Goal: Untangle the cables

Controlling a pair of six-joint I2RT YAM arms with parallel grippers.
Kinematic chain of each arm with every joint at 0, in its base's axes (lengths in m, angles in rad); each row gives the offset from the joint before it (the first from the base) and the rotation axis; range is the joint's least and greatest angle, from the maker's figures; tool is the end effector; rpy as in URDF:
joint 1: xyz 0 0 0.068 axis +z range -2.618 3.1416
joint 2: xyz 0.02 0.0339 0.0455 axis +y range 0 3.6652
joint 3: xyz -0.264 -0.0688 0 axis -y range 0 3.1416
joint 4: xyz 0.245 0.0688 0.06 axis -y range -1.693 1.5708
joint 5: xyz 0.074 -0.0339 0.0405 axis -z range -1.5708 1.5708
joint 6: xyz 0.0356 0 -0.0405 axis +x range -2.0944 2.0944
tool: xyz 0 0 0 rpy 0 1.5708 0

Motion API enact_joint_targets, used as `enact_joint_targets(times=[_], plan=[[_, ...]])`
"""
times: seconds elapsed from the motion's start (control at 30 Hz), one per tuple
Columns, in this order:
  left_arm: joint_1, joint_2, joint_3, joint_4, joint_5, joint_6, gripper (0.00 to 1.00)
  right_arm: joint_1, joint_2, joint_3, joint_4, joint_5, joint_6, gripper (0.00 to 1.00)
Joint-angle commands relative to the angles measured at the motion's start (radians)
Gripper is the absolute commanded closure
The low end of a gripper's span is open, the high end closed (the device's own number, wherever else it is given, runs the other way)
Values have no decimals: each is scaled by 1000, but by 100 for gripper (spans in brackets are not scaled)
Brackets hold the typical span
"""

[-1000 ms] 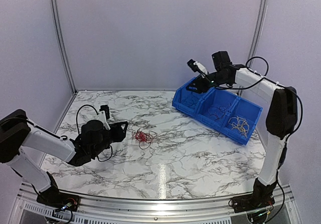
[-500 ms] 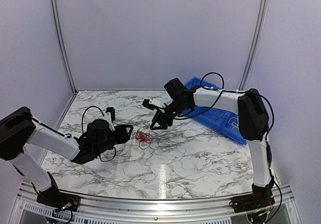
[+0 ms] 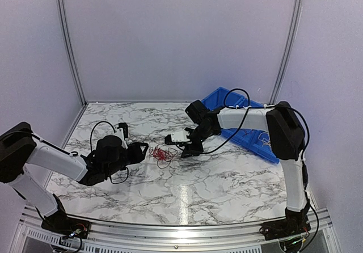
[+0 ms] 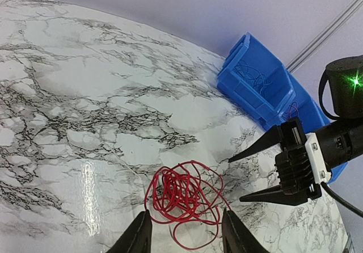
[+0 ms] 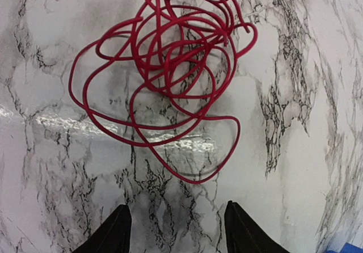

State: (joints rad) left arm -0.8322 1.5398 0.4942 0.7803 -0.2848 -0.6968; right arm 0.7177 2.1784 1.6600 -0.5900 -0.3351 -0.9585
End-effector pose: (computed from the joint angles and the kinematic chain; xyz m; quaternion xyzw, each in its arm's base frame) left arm 0.2033 -0.2084 0.1671 -0.0328 0.7904 -0.3348 0.5120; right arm 0.3398 0.3122 0.1647 -0.7390 0.6136 0.1340 0.2438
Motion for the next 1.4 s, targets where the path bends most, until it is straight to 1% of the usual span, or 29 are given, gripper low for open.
enact_joint_targets(times=[0.0, 0.17, 0.23, 0.43, 0.47, 0.53, 0.57, 0.67, 0.77, 0.87, 0.93, 1.0, 1.07, 1.17, 1.2, 1.3, 1.37], plan=[[6, -37, -19, -21, -5, 0, 56, 26, -6, 30, 58, 97, -143, 44], [9, -54, -22, -31, -8, 6, 56, 50, 30, 40, 80, 107, -150, 45], [10, -62, -26, -35, -11, 6, 56, 62, 51, 38, 88, 128, -162, 47], [11, -87, -40, -38, -26, 2, 56, 68, 78, 35, 120, 124, -160, 61], [11, -86, -41, -38, -27, -1, 56, 69, 81, 38, 120, 130, -161, 67], [10, -80, -42, -38, -22, -7, 56, 71, 79, 53, 98, 142, -163, 91], [10, -73, -40, -37, -16, -11, 55, 72, 71, 60, 81, 143, -159, 100], [2, -37, -8, -35, 51, 45, 52, 75, -12, 65, -2, 63, -137, 100], [-17, -25, 7, -27, 64, 110, 51, 88, -128, 73, -85, -46, -98, 100], [-23, -37, 4, -10, 74, 154, 50, 102, -199, 142, -182, -137, -41, 100], [-29, -65, -14, -1, 68, 175, 50, 102, -217, 215, -240, -207, 12, 100], [-44, -125, -52, 21, 31, 191, 50, 103, -210, 277, -270, -244, 74, 100], [-65, -203, -119, 87, -8, 225, 50, 102, -187, 346, -305, -264, 129, 100], [-112, -321, -266, 303, -51, 326, 49, 103, -137, 448, -346, -270, 210, 100], [-121, -358, -295, 327, -50, 351, 48, 102, -120, 476, -356, -268, 231, 100], [-144, -434, -300, 316, -32, 424, 45, 102, -82, 545, -374, -267, 290, 100], [-146, -445, -276, 292, -19, 444, 44, 102, -69, 562, -364, -264, 326, 100]])
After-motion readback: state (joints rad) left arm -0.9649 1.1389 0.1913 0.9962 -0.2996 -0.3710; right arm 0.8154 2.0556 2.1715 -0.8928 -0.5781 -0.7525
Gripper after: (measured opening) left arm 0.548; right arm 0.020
